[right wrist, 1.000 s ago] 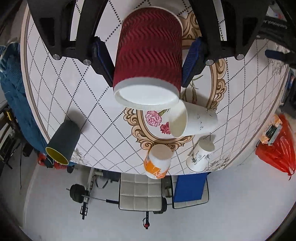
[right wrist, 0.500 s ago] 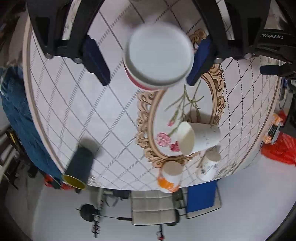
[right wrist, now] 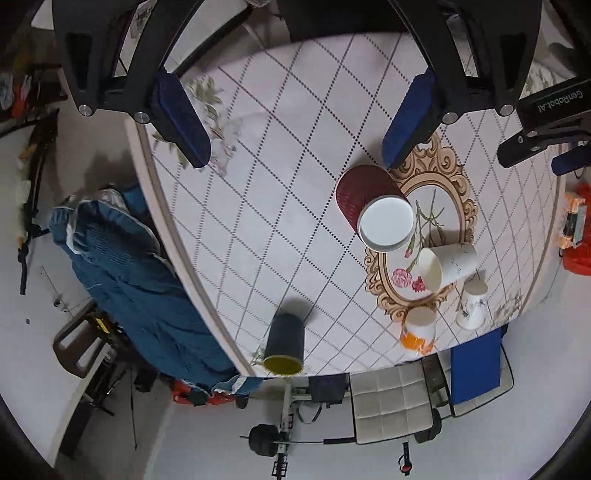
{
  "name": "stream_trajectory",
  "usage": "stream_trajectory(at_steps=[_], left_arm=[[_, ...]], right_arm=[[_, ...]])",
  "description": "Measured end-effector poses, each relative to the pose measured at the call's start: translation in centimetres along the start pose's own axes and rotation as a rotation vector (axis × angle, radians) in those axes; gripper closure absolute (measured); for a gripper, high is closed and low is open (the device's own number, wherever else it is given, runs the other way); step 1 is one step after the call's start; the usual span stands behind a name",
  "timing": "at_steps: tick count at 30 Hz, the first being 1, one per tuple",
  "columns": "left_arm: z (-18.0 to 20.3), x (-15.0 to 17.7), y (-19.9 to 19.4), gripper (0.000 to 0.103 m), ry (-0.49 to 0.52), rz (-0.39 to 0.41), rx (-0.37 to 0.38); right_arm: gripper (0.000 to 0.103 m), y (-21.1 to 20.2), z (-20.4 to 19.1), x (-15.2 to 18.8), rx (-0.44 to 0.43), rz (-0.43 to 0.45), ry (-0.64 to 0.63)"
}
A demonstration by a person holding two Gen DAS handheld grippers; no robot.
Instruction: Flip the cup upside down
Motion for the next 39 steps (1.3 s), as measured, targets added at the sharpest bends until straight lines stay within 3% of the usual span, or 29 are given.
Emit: stream_trajectory(at_steps=[14, 21, 31, 39], left_arm=[[2.6, 2.2, -13.2, 0.008, -0.051, 0.172, -0.03], [3.0, 3.3, -18.2, 0.008, -0.075, 0.228, -0.058], [3.7, 4.0, -22.2, 0.007, -0.09, 0.263, -0.068], [3.8, 4.2, -23.3, 0.007, -0.107, 0.278, -0.063]], right_arm=[[0.007, -13.2, 3.4, -0.1, -0.103, 0.092, -0.034], [0.006, -20.2, 4.9, -0.1, -0.112, 0.166, -0.078], [0.006, -26.9, 6.1, -0.2, -0.152, 0.221, -0.118], [0.006, -28.5, 7.4, -0.9, -0.147, 0.232, -0.119]])
Point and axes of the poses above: each gripper's, at about its wrist camera, not at the fingertips, and y roughly the way its jaws point, z to its right, x to its underside, the point moved 9 cm from there along y, roughly the way its jaws point, and after that the axes turned 2 degrees about y, right-handed, at the moved point
